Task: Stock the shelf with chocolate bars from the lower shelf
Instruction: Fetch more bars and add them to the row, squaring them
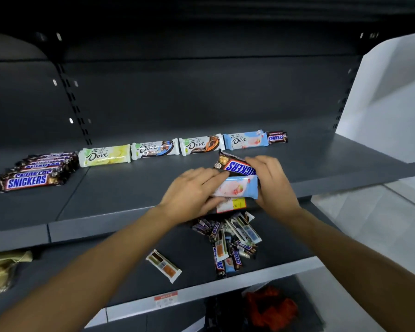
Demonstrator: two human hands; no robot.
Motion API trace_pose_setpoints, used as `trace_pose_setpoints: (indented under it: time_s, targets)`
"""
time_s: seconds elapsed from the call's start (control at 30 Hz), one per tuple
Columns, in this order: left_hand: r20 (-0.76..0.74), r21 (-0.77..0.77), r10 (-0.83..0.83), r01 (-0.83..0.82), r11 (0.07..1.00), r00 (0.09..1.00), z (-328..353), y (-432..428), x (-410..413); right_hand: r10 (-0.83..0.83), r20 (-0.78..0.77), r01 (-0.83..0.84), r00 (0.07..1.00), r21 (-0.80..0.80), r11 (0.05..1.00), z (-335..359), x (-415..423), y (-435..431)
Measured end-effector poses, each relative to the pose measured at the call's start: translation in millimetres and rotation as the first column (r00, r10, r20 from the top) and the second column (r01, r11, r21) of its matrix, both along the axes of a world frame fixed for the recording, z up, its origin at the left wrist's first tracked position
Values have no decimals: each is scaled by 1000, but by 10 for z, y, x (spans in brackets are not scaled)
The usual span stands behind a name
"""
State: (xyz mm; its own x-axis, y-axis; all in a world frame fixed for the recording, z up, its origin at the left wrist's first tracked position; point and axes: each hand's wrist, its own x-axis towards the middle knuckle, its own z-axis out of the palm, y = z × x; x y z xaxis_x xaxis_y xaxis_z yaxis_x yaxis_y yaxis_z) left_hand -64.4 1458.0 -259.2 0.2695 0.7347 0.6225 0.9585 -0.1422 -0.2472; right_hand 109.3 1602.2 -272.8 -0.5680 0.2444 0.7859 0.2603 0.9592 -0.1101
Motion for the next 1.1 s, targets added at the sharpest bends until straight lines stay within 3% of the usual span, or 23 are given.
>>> trace_pose_setpoints:
  time_s: [0.4,0.6,0.9,1.1]
  targets:
    - [181,-172,91,-59,983,979,124,845,-413,-204,-4,203,979,-32,979,216,-220,741]
    - [142,-261,156,-115,958,978,46,1361,-343,-210,-6,208,978,-110,972,242,-276,1206]
    - [242,-320,321,-238,917,916,-32,2167,-188,-148,-47,139,988,-163,977,316,-406,2016]
    - [296,-282,340,-258,924,893,-72,2485,-157,-98,-75,81,992,-211,974,242,-535,2315]
